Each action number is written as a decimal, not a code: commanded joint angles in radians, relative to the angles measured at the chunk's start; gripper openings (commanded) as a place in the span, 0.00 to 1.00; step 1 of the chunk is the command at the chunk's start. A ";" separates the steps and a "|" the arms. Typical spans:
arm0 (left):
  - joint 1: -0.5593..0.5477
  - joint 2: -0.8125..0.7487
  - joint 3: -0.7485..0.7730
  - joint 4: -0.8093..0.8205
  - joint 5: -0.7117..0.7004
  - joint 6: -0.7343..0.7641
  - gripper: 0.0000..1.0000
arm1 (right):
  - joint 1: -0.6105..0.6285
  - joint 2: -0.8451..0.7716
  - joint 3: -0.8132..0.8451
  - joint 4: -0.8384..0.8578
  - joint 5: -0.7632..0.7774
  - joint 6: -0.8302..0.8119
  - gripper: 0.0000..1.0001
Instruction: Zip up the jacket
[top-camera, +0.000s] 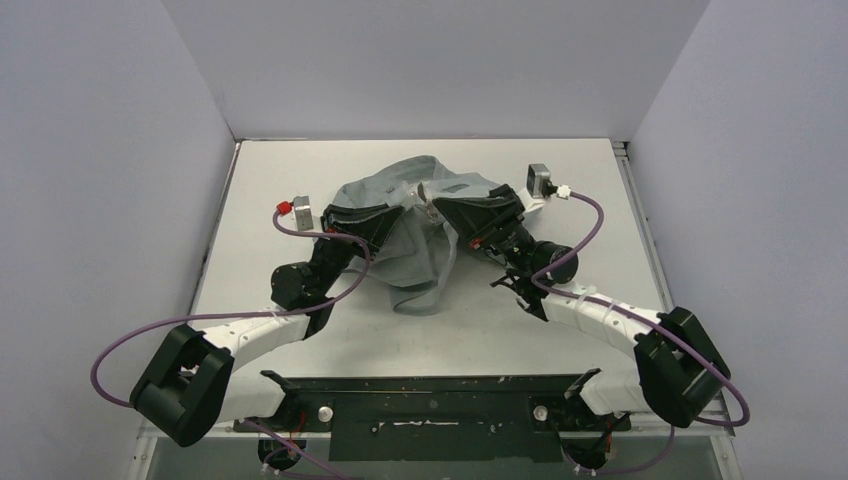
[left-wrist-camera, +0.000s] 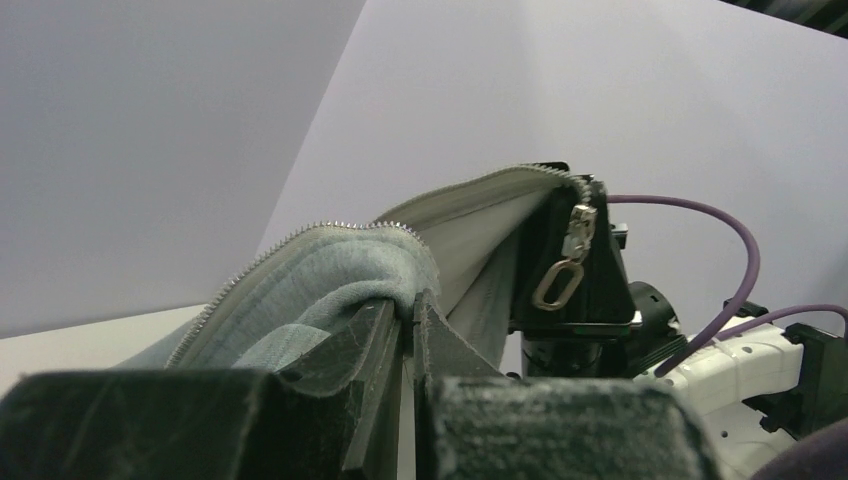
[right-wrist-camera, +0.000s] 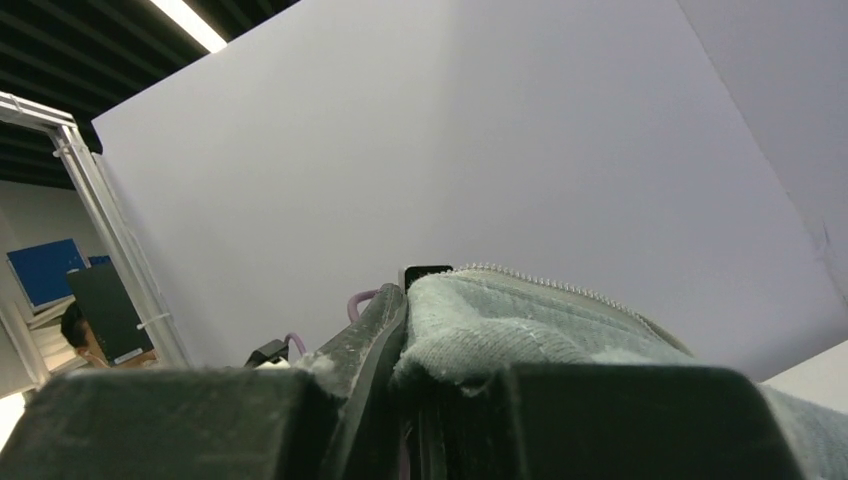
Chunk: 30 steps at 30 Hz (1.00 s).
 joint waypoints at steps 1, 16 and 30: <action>-0.010 -0.026 -0.005 0.274 0.001 0.066 0.00 | 0.028 -0.128 -0.030 0.022 0.061 -0.080 0.00; -0.062 -0.062 0.012 0.275 0.018 0.144 0.00 | 0.076 -0.106 -0.083 -0.001 0.125 -0.078 0.00; -0.074 -0.102 -0.010 0.275 0.007 0.169 0.00 | 0.092 -0.114 -0.093 -0.063 0.166 -0.091 0.00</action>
